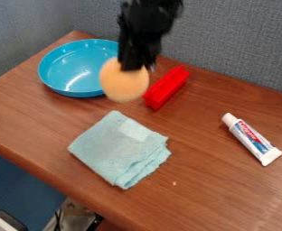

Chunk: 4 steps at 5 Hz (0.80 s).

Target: Put the yellow ball on the blue plate

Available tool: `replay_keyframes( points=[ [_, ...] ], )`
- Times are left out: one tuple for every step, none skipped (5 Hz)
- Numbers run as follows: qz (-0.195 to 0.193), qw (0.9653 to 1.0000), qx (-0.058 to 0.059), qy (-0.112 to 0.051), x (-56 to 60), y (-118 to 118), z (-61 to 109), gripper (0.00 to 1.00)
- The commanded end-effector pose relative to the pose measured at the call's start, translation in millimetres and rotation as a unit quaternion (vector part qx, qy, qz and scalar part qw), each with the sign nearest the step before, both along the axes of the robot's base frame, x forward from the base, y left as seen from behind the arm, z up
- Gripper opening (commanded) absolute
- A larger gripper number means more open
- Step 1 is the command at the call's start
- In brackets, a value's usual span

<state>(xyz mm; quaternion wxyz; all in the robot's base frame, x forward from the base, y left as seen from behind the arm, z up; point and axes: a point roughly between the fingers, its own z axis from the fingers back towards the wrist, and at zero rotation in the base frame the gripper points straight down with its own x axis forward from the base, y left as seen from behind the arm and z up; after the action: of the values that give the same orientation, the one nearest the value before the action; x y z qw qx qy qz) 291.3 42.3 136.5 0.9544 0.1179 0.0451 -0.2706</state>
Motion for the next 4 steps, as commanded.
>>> replay_keyframes(
  points=[
    [0.053,0.9976,0.008,-0.044,23.6,34.2,26.1,0.00],
    [0.114,0.9922,0.006,-0.049,33.4,69.5,26.2,0.00],
    [0.166,0.9846,-0.007,-0.053,41.8,101.3,18.0,0.00],
    [0.194,0.9800,-0.014,-0.042,49.6,121.1,2.0,0.00]
  ],
)
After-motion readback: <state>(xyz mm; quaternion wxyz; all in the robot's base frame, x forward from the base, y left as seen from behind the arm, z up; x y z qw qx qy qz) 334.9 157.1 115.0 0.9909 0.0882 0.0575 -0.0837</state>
